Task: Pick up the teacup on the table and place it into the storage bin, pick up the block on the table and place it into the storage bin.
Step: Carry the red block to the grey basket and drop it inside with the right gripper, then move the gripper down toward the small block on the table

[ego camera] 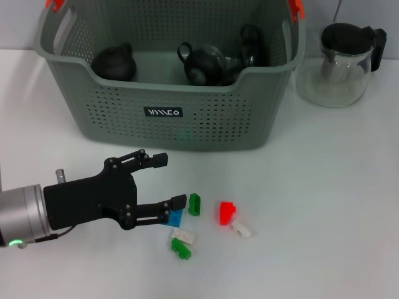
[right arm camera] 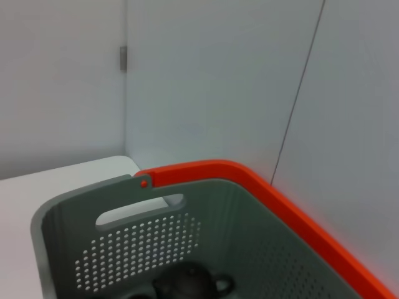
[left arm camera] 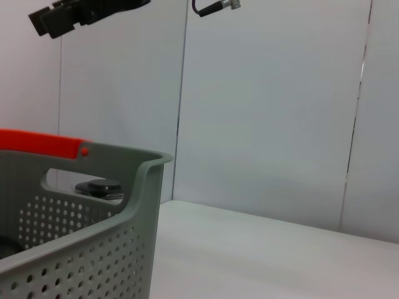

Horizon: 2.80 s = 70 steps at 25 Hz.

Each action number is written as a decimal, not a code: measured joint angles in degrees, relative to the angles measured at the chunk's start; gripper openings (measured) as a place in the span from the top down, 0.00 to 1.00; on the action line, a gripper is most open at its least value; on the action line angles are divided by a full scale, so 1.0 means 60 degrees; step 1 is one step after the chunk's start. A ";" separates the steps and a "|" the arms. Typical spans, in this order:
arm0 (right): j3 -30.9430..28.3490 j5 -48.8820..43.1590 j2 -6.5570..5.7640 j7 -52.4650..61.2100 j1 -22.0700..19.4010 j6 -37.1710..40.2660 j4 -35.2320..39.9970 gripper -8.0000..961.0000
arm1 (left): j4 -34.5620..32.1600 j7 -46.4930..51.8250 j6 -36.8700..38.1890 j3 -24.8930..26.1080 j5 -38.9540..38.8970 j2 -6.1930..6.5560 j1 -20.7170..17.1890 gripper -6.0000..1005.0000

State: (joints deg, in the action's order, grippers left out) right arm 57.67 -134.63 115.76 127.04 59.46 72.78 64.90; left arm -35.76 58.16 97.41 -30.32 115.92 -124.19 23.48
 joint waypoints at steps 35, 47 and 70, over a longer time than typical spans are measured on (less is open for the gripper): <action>0.3916 -0.0378 0.0793 -0.0514 -0.1818 0.2237 -0.2382 0.04 | 0.0003 -0.0027 -0.0012 -0.0002 -0.0014 0.0015 0.0113 0.14; 0.5953 -0.0373 0.0827 0.1484 -0.1562 0.1093 -0.2402 0.06 | 0.0009 -0.0083 -0.0035 0.0000 -0.0014 0.0015 0.0051 0.14; 0.7480 -0.0407 0.0855 0.2367 -0.1269 0.0269 -0.2417 0.40 | -0.0002 -0.0085 -0.0073 0.0000 -0.0014 0.0029 0.0103 0.14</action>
State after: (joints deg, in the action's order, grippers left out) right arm 102.55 -137.08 120.89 141.24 51.85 74.39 50.40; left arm -35.77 57.65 96.97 -30.32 115.84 -124.02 24.10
